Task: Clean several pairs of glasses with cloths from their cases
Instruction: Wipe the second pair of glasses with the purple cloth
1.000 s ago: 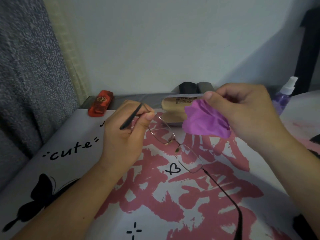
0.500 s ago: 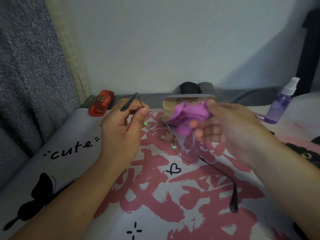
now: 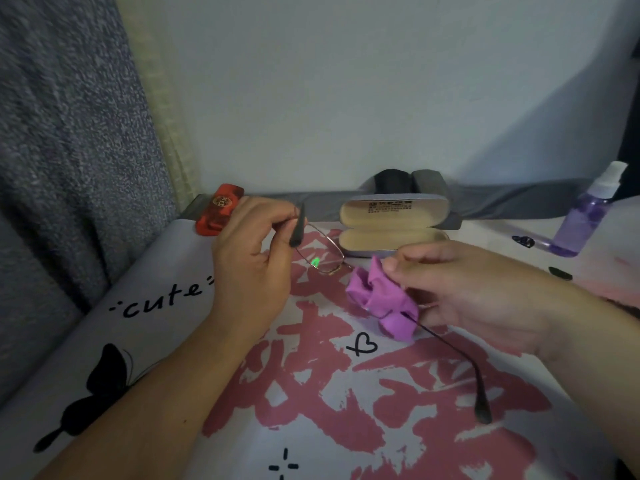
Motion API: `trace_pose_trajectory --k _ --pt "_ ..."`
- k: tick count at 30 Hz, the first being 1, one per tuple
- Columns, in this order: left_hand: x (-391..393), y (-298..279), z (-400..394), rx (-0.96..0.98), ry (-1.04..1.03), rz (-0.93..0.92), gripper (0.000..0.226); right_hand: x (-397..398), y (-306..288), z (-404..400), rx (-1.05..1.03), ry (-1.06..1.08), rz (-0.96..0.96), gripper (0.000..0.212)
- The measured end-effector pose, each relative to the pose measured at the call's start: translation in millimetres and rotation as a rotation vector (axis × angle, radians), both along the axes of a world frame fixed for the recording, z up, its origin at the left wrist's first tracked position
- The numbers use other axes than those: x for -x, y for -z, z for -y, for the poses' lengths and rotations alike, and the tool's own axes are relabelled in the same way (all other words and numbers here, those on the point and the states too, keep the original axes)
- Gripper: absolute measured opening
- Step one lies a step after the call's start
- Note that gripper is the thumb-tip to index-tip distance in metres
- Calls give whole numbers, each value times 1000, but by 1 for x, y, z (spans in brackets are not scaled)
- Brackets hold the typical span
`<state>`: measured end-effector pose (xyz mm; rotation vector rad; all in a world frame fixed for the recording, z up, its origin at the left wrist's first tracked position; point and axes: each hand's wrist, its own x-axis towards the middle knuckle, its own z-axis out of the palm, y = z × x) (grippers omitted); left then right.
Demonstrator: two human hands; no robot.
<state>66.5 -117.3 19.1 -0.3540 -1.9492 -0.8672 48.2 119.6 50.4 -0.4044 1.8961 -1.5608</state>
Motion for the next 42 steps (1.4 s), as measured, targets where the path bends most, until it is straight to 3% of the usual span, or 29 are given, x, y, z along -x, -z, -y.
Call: trace_pose_trajectory --k 3,6,10,16,22,26,30,36,42 --pt "-2 -2 -2 7 -26 -30 27 -4 7 9 -55 70 -68 34" --pt "-4 -4 -1 24 -15 -75 24 -8 11 17 -253 129 -279 30" --pt "-2 -2 -2 -1 48 -71 18 -12 6 17 -478 27 -369 31" --pt "-1 3 -2 -42 46 6 16 -9 15 19 -225 -33 -257 17" --pt "1 2 0 -65 68 27 17 -12 11 19 -24 -41 -138 33" --pt "1 1 -2 -98 84 53 15 -16 11 24 -57 -23 -62 21" --pt "2 5 -3 -100 106 69 12 -12 17 25 -188 -9 -219 38" --pt "4 3 1 -116 100 66 13 -8 15 16 54 -91 -97 34" --pt "3 5 -4 -150 128 113 12 -10 19 22 -24 -55 -118 32"
